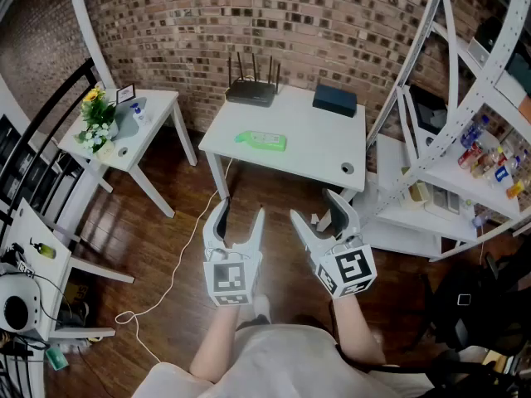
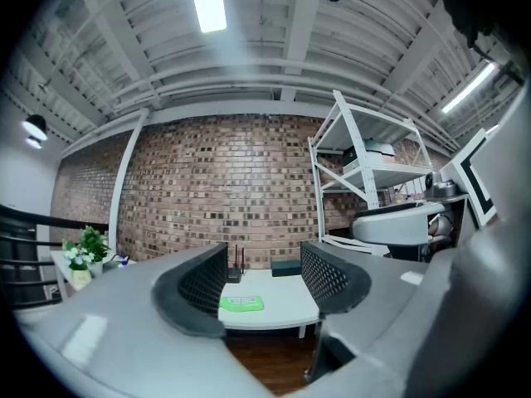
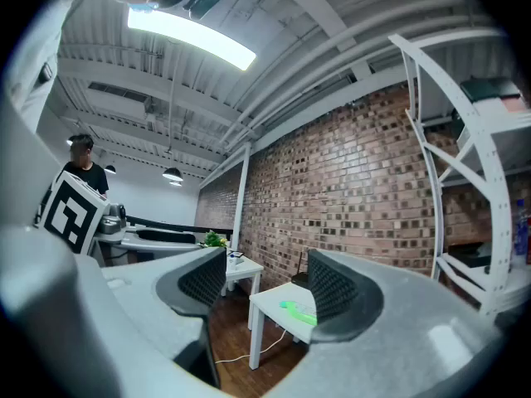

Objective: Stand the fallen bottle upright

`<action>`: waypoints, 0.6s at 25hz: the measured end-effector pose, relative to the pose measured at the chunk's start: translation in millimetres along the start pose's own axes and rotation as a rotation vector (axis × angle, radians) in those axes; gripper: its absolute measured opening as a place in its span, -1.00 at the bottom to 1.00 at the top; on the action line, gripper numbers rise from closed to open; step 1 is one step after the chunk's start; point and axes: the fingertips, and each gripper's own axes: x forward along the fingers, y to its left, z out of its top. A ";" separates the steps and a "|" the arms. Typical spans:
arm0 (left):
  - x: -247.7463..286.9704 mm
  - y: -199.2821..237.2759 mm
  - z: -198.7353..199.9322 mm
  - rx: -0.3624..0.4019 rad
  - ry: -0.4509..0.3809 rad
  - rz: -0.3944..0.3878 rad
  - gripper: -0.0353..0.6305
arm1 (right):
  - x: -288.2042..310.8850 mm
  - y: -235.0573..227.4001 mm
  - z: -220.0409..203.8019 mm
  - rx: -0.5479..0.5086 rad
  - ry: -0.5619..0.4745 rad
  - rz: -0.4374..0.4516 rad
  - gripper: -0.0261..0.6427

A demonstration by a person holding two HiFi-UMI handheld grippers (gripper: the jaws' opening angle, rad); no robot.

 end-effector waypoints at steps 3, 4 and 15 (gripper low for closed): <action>32.5 25.7 -20.8 -0.021 0.057 -0.027 0.00 | 45.8 -1.2 -21.0 0.113 0.032 0.048 -0.04; 40.6 32.0 -25.6 -0.022 0.067 -0.031 0.01 | 58.9 -3.3 -26.2 0.134 0.041 0.058 -0.04; 151.3 109.0 -60.1 -0.042 0.096 0.075 0.01 | 217.1 -56.4 -54.5 0.120 0.073 0.179 -0.09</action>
